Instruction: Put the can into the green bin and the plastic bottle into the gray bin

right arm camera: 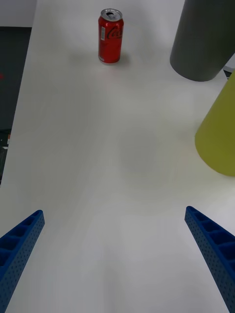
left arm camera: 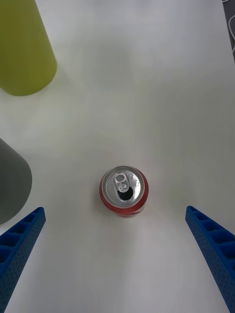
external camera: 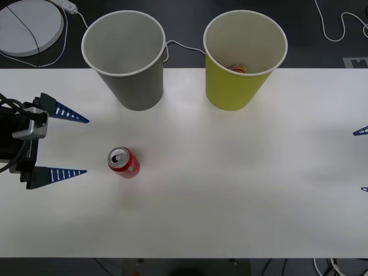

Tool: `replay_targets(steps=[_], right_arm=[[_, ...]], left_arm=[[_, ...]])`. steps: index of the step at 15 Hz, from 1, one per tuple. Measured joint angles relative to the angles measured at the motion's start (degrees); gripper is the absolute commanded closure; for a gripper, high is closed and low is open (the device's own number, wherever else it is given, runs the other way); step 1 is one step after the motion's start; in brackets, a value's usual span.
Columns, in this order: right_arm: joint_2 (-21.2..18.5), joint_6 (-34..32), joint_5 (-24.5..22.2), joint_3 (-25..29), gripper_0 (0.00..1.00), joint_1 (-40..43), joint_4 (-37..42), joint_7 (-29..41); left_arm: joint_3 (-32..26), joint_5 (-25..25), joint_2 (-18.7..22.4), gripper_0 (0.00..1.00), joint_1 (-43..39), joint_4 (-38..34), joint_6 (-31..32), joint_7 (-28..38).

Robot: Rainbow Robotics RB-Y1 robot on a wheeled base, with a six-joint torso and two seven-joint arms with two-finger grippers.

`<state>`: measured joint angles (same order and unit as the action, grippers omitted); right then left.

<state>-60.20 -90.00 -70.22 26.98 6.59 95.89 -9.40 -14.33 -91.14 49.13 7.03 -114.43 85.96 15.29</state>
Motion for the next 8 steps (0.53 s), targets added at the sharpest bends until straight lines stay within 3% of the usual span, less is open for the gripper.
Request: replay_targets(steps=[8], right_arm=[[0.00, 0.00, 0.00, 0.00, 0.00, 0.00, 0.00, 0.00]], left_arm=[[1.30, -0.84, 0.26, 0.00, 0.65, 0.78, 1.32, 0.08]])
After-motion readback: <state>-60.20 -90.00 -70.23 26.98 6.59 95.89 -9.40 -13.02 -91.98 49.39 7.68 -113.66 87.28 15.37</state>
